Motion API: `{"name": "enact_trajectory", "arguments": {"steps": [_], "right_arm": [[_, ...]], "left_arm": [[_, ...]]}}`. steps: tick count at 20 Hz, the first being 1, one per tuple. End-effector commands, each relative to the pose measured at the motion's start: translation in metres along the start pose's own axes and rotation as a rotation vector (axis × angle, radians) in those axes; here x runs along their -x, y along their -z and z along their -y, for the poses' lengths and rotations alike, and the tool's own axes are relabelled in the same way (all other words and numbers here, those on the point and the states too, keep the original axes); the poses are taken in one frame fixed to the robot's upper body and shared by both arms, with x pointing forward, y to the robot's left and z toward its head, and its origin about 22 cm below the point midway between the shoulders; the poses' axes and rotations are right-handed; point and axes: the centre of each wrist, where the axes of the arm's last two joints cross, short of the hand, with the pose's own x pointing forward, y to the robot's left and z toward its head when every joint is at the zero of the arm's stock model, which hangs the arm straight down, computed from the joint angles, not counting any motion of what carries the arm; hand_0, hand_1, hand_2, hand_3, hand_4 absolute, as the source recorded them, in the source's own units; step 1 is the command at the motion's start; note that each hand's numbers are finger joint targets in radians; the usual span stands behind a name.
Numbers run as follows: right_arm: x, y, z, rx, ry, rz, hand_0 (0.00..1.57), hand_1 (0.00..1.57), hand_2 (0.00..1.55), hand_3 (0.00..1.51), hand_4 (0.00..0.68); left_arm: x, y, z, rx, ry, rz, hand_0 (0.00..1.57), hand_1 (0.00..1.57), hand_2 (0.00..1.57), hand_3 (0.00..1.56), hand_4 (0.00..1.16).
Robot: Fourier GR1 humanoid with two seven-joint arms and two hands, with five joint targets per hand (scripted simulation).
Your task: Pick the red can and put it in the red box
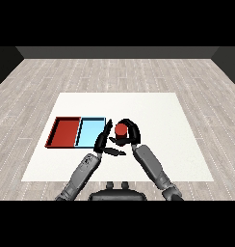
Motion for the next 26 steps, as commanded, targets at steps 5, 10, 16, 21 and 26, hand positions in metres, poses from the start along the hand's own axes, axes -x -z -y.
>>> {"name": "enact_trajectory", "arguments": {"steps": [5,10,16,21,26], "right_arm": [[-0.014,-0.001,-0.025,-0.043,0.028,0.017,1.43,1.43,1.44,1.4,0.599],[-0.019,0.0,-0.022,-0.051,0.028,0.043,1.45,1.45,1.43,1.38,0.614],[-0.019,-0.018,-0.049,-0.07,0.067,0.036,1.46,1.46,1.44,1.39,0.588],[-0.017,-0.009,-0.033,-0.067,0.045,0.04,1.47,1.47,1.46,1.4,0.511],[-0.013,-0.012,-0.032,-0.077,0.079,0.04,1.51,1.51,1.46,1.4,0.528]], "left_arm": [[0.011,0.014,0.015,0.017,0.027,-0.048,0.0,0.0,0.0,0.0,0.0],[-0.008,0.029,-0.001,0.015,0.03,-0.047,0.0,0.0,0.0,0.0,0.0],[0.027,0.012,0.009,0.045,0.053,-0.032,0.0,0.0,0.0,0.0,0.0],[0.008,0.021,0.016,-0.039,0.103,-0.054,0.0,0.0,0.0,0.0,0.24],[0.007,0.028,0.026,-0.036,0.088,-0.052,1.3,1.3,1.32,1.25,0.86]]}}
